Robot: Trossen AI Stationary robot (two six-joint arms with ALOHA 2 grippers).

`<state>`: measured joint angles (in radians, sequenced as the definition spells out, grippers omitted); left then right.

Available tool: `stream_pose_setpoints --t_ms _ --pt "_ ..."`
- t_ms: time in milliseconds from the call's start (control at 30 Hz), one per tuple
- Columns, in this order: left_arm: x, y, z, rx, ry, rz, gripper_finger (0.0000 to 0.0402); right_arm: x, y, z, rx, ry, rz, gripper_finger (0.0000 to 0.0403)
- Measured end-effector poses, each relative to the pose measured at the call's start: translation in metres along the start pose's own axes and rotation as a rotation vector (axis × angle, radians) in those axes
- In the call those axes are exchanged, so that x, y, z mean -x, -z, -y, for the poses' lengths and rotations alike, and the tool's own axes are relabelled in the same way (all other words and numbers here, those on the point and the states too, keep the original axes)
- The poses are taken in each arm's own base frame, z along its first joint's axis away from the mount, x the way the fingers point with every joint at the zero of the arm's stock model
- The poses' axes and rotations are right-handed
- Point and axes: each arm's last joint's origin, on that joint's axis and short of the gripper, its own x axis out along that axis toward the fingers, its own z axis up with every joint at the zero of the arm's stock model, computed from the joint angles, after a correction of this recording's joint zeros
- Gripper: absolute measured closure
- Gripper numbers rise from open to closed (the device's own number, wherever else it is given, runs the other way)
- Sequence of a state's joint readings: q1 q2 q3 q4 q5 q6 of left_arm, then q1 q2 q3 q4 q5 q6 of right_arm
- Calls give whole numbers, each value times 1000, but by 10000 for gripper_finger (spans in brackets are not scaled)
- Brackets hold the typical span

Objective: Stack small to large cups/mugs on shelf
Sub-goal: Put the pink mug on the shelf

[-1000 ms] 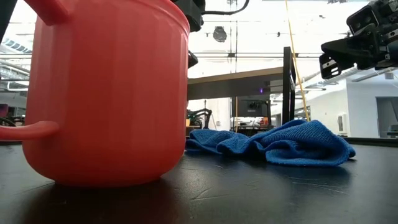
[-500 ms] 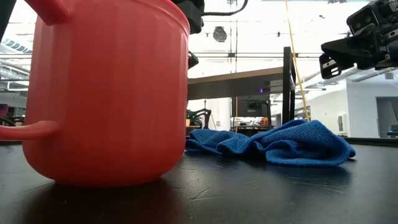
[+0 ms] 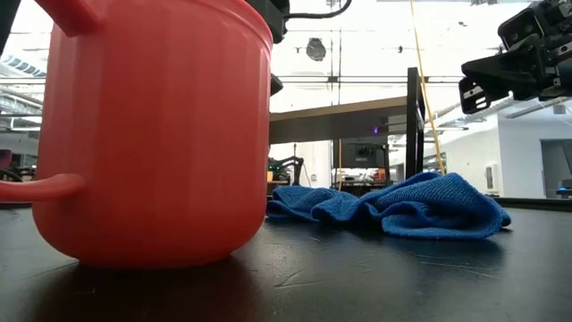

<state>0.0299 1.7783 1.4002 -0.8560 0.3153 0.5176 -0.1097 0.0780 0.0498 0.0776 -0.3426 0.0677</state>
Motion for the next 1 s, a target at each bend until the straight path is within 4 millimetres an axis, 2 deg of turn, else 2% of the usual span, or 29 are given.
stream_pose_setpoints --t_ms 567,767,1000 --pt "47 -22 0 -28 -23 64 400 0 0 0 -8 0 -1 403" --pt "46 -19 -1 25 -42 43 401 0 0 0 -8 0 -1 403" --pt "32 -13 -9 111 -61 34 360 0 0 0 -8 0 -1 403"
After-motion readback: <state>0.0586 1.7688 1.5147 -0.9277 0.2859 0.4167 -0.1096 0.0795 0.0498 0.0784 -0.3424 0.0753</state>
